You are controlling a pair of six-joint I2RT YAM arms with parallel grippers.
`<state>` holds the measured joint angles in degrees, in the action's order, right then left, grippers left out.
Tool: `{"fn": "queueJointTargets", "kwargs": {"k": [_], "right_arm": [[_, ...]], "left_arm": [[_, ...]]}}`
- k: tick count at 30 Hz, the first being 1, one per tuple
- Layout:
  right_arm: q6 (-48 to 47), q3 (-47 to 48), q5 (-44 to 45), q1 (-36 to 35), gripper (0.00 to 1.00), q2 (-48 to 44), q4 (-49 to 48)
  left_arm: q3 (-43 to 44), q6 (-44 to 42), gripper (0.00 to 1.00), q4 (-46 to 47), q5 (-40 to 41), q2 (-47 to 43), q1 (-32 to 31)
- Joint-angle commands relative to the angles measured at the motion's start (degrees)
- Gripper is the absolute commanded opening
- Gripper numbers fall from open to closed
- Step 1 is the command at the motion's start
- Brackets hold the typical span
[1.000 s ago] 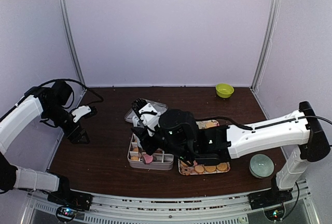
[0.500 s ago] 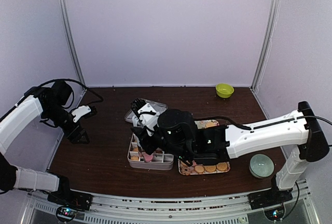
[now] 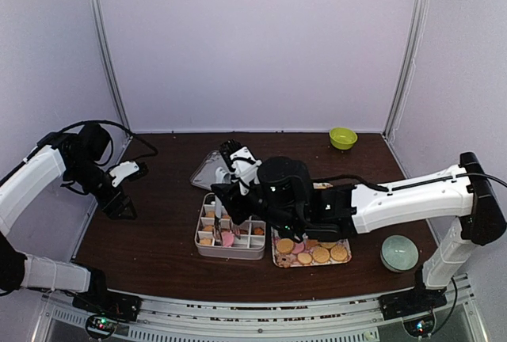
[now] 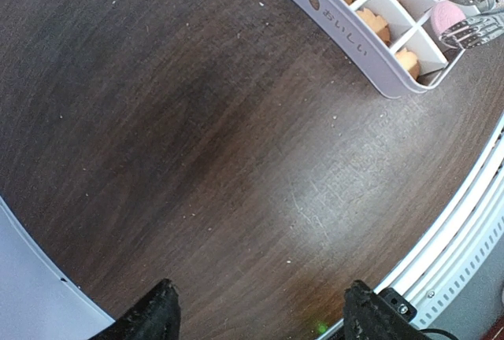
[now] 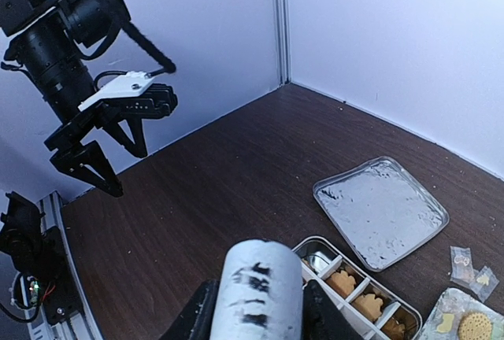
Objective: Pack the cookies
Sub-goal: Place the fake cookies in the empty pocket of the box.
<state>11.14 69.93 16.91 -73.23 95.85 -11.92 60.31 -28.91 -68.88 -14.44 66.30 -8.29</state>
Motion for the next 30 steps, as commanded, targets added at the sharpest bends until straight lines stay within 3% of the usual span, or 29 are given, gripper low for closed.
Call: {"fn": "queueJointTargets", "kwargs": {"k": [1, 14, 30], "right_arm": [[5.5, -2.4, -2.7, 1.6, 0.34, -4.2, -4.4], [14.5, -5.2, 0.2, 2.9, 0.32, -4.0, -3.9], [10.5, -3.2, 2.4, 3.1, 0.28, -2.1, -1.0]], "left_arm": [[0.6, -0.5, 0.74, 0.2, -1.3, 0.1, 0.4], [0.5, -0.8, 0.73, 0.3, -1.4, -0.1, 0.4], [0.0, -1.0, 0.73, 0.4, -1.3, -0.4, 0.4]]}}
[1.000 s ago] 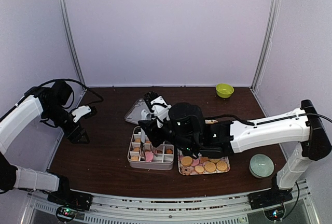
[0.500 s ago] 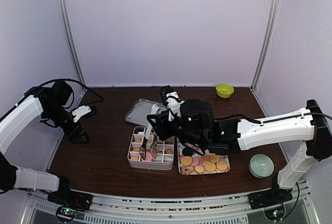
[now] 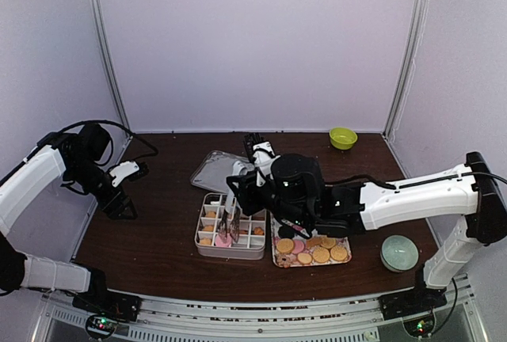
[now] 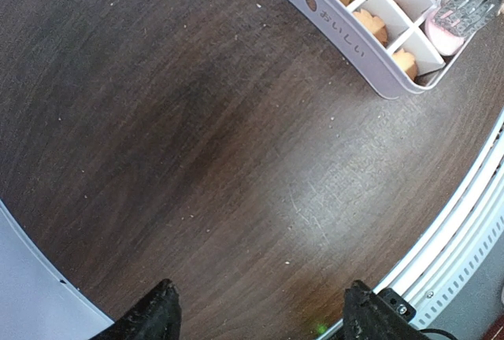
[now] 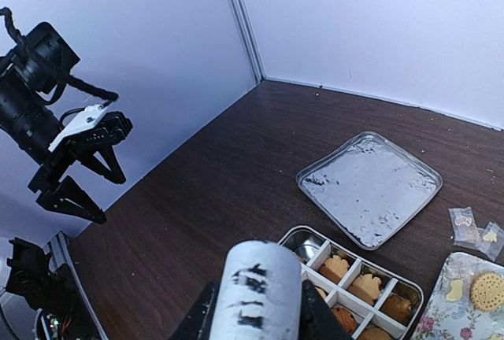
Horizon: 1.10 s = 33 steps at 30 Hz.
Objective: Pack the cookies
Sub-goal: Place the fake cookies in the empty pocket of the box.
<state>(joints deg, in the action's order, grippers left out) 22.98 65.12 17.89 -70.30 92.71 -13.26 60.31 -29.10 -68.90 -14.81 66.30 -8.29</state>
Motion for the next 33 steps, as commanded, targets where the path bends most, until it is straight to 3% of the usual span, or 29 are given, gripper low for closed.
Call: {"fn": "queueJointTargets", "kwargs": {"k": [1, 13, 20, 33], "right_arm": [[-1.6, 1.7, 1.3, 0.0, 0.28, 1.3, 0.5], [-2.2, 1.2, -0.3, -0.7, 0.25, 0.0, -1.5], [-4.8, -0.4, 3.9, 0.1, 0.26, -6.5, 0.4], [-2.4, -20.8, 12.3, 5.2, 0.29, -27.5, 9.8]], "left_arm": [[0.0, -0.8, 0.73, 0.4, -0.9, -0.3, 0.4], [0.2, -0.8, 0.73, 0.4, -0.9, -0.1, 0.4], [0.2, -0.9, 0.73, 0.4, -1.1, 0.0, 0.4], [1.0, -0.5, 0.74, 0.6, -1.3, 0.4, 0.4]]}}
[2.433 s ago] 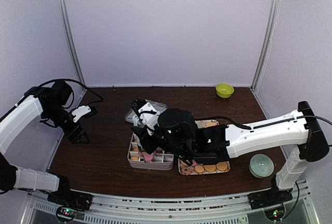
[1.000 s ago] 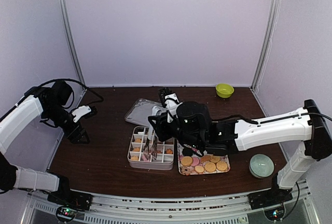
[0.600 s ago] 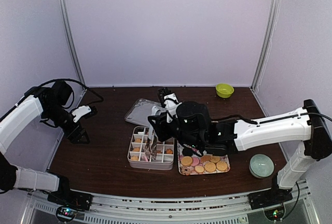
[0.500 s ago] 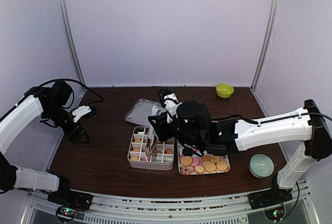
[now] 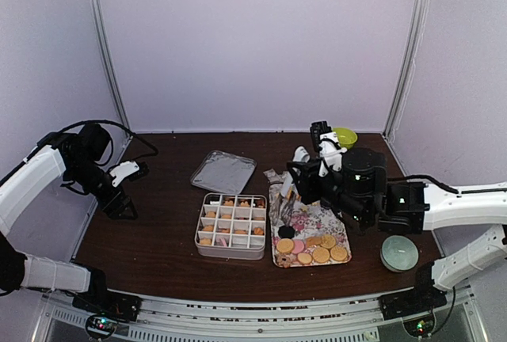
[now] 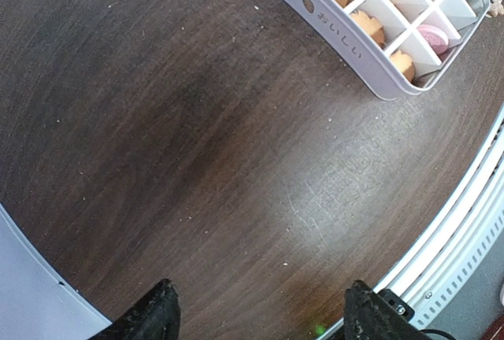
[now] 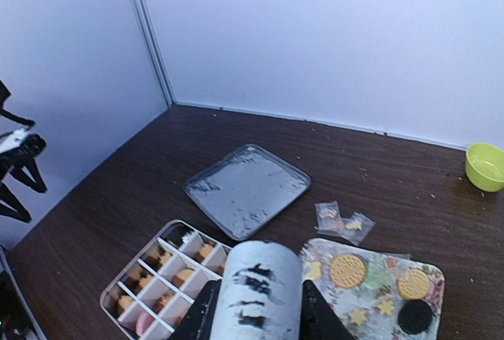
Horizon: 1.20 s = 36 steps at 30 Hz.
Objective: Pack the cookies
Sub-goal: Place the fake cookies in the empty pocket of the box, then adjust the fake cookies on the plate.
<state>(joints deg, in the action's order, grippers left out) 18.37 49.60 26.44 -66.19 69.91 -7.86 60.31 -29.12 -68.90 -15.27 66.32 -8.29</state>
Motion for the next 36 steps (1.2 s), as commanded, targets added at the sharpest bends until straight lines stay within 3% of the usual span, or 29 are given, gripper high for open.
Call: {"fn": "queueJointTargets", "kwargs": {"k": [1, 9, 36], "right_arm": [[2.8, -6.9, 3.9, 1.3, 0.3, -6.0, 4.7], [5.2, -11.5, 4.8, 1.6, 0.33, -9.4, 6.0], [-2.4, -9.6, -2.2, -2.0, 0.31, -4.6, 1.6]], "left_arm": [[1.0, -0.5, 0.74, 0.6, -0.8, 0.4, 0.4], [1.6, -0.1, 0.74, 0.6, -0.9, 1.0, 0.4], [1.3, -0.2, 0.74, 0.6, 0.0, 1.2, 0.4]]}}
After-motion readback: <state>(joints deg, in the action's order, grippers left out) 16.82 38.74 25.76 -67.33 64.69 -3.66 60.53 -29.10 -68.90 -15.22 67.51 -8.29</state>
